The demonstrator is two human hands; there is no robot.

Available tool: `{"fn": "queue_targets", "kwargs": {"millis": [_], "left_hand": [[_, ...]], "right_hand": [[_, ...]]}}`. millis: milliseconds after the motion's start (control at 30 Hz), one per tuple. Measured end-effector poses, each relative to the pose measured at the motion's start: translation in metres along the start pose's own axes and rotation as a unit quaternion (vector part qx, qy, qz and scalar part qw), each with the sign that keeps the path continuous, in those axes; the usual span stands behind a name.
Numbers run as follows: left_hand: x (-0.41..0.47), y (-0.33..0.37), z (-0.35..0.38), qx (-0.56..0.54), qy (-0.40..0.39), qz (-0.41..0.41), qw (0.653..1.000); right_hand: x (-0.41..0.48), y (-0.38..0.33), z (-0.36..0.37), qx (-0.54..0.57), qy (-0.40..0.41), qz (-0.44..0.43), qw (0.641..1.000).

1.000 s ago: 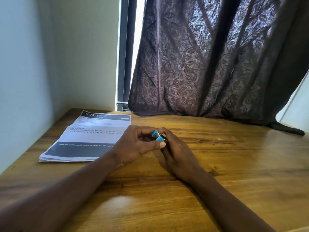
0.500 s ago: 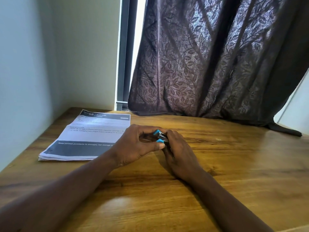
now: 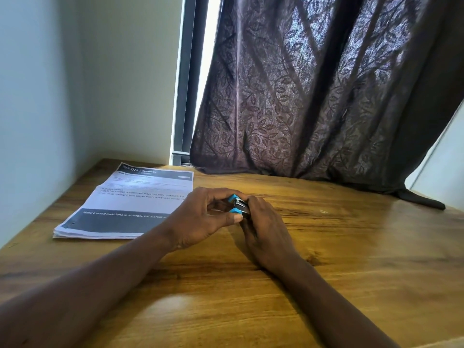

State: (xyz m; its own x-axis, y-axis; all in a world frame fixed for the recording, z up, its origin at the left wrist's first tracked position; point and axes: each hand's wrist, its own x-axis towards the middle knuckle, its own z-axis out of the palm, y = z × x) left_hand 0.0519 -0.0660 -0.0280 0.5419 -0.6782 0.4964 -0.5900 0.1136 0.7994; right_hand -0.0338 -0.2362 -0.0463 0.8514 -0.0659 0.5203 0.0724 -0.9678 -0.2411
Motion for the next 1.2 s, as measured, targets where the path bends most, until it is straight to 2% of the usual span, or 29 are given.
{"fn": "queue_targets", "kwargs": {"millis": [200,300,400,533,600,767,867,1000,1200], "left_hand": [[-0.001,0.001,-0.001,0.025,0.004,-0.003,1.000],[-0.002,-0.001,-0.003,0.039,0.001,-0.008,0.999],[-0.002,-0.003,-0.003,0.123,0.011,-0.006,0.992],[-0.001,-0.005,-0.008,0.254,0.007,-0.020,0.967],[0.000,-0.007,-0.010,0.257,-0.003,-0.034,0.966],[0.001,-0.007,-0.014,0.244,-0.055,-0.080,0.965],[0.000,-0.006,-0.015,0.250,-0.085,-0.095,0.960],[0.000,-0.004,-0.016,0.303,-0.104,-0.092,0.943],[-0.001,-0.002,-0.013,0.336,-0.105,-0.060,0.934]], "right_hand": [[-0.001,-0.002,0.001,0.008,0.003,0.001,1.000],[0.001,0.001,-0.002,0.057,-0.018,0.004,0.998],[0.003,0.005,-0.007,0.117,-0.028,0.028,0.992],[0.001,0.006,-0.015,0.151,-0.048,0.043,0.986],[0.002,0.007,-0.018,0.138,-0.052,0.053,0.988],[0.006,0.027,-0.023,-0.018,0.048,0.110,0.993],[0.005,0.038,-0.027,-0.074,0.014,0.194,0.978],[0.006,0.045,-0.021,-0.079,-0.037,0.238,0.967],[0.019,0.052,-0.009,-0.039,-0.019,0.259,0.965]]}}
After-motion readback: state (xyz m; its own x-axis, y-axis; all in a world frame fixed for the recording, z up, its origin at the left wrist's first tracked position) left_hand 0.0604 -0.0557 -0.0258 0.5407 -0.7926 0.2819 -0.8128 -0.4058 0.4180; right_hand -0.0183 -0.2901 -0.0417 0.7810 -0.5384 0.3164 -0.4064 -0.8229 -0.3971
